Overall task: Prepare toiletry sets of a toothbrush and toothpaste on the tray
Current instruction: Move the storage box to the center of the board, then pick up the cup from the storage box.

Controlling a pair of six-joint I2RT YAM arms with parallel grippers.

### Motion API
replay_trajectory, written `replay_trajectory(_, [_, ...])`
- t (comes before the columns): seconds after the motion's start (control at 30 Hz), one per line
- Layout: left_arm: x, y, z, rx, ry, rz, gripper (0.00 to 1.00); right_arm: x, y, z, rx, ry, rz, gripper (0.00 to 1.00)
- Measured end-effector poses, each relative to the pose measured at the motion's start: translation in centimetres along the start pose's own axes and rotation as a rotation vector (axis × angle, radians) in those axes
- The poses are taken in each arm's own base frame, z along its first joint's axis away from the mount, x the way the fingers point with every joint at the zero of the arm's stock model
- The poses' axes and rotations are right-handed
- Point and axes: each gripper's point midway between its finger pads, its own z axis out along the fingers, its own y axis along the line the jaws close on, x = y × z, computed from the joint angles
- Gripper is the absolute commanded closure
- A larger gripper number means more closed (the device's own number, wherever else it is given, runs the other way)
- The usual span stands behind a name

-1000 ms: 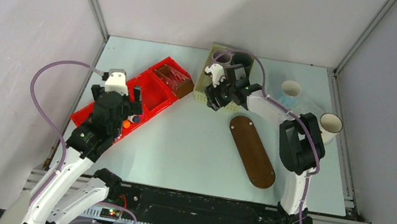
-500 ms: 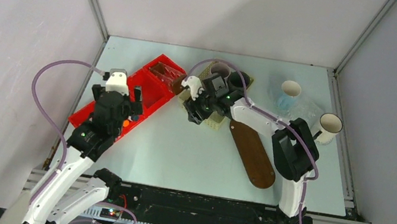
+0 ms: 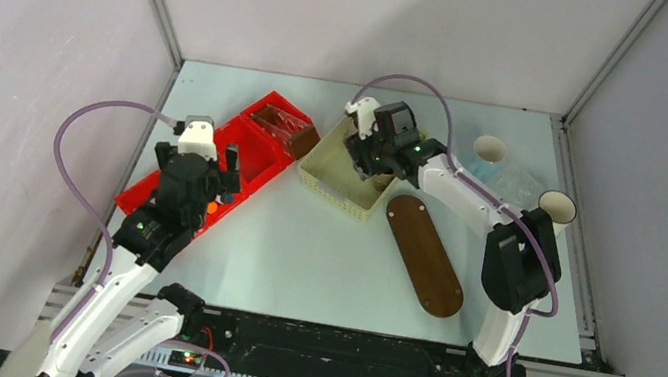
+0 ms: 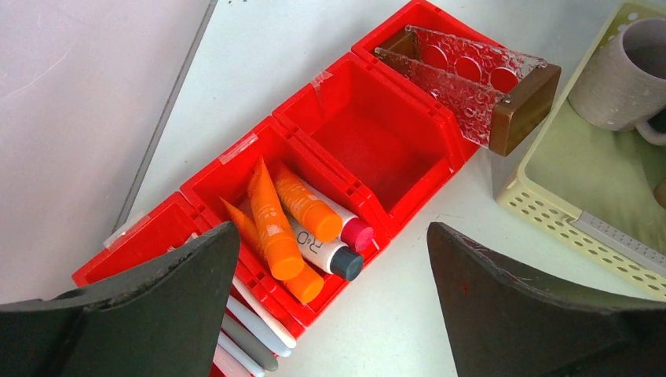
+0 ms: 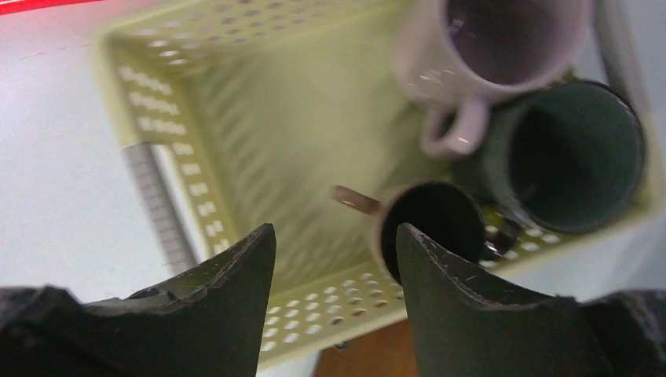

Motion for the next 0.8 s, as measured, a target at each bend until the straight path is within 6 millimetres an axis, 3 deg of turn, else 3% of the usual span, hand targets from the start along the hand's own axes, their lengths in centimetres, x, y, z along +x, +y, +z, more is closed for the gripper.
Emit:
replay_trajectory(0.13, [0.1, -0.1, 0.1, 0.000, 0.004, 0.003, 0.04, 0.8, -3.9, -0.4, 0.104, 0.015, 0.104, 0.41])
replay_trajectory(0.23, [0.2, -0.1, 0.2, 0.001, 0.009, 0.006, 0.04, 1.4, -5.5, -0.4, 0.143, 0.024, 0.152, 0.43])
replay_trajectory(0.53, [0.2, -0.1, 0.2, 0.002, 0.010, 0.006, 0.04, 5.0, -4.4, 3.0, 0.086, 0.124, 0.156, 0.53])
replay_trajectory(0.67, [0.2, -0.1, 0.2, 0.003, 0.010, 0.005, 0.04, 6.2, -4.1, 4.0, 0.064, 0.159, 0.148, 0.69])
replay_trajectory(0.8, [0.2, -0.2, 0.2, 0.004, 0.010, 0.005, 0.04, 6.1, -4.2, 4.1, 0.057, 0.169, 0.127, 0.89])
